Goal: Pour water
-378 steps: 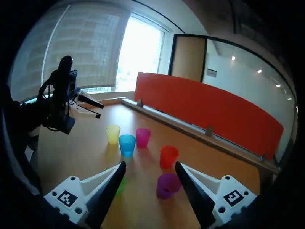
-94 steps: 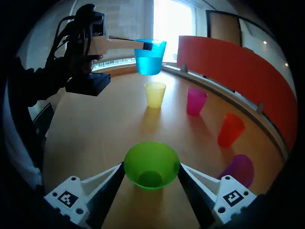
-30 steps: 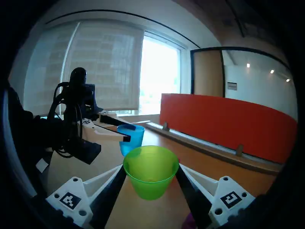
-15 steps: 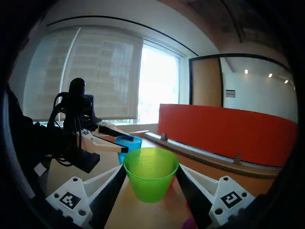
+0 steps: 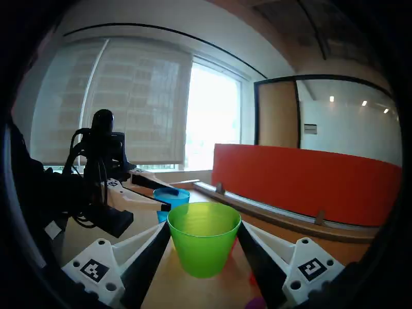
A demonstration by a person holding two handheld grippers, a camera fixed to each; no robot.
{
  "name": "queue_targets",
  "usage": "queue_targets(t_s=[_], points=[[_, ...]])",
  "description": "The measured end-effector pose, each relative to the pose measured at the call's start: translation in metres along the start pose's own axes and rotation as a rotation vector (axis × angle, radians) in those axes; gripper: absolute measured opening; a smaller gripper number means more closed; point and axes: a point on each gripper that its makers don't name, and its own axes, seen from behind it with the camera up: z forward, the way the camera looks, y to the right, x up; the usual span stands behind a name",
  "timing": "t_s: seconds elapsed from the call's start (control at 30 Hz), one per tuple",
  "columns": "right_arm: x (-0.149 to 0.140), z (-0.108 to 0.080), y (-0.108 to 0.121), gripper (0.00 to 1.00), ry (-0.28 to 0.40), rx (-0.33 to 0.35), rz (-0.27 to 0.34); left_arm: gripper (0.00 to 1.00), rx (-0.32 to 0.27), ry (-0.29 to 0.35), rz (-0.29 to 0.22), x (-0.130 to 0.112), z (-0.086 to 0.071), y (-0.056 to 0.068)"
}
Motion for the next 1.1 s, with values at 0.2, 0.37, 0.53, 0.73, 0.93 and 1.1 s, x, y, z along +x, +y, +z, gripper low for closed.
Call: queue_targets(t_s=[0.2, 0.37, 0.53, 0.73, 0.93, 1.1], points=[[-0.001, 0.000, -0.001, 0.92, -0.005, 0.009, 0.003, 0.89, -0.007, 0.007, 0.004, 0.003, 0.000, 0.001], [0.001, 0.001, -0.002, 0.92, -0.007, 0.015, 0.012, 0.89, -0.007, 0.012, 0.025, 0.007, -0.001, 0.002], [0.005, 0.002, -0.005, 0.92, -0.009, 0.023, 0.008, 0.89, -0.003, 0.015, 0.038, 0.009, -0.001, 0.000], [0.004, 0.003, -0.007, 0.92, -0.017, 0.035, 0.003, 0.89, 0.006, 0.023, 0.048, 0.013, -0.002, -0.004], [0.000, 0.004, -0.010, 0.92, -0.031, 0.048, -0.002, 0.89, 0.012, 0.034, 0.088, 0.020, -0.002, -0.005], [-0.002, 0.005, -0.012, 0.92, -0.042, 0.058, 0.001, 0.89, 0.018, 0.039, 0.131, 0.025, 0.000, -0.006]])
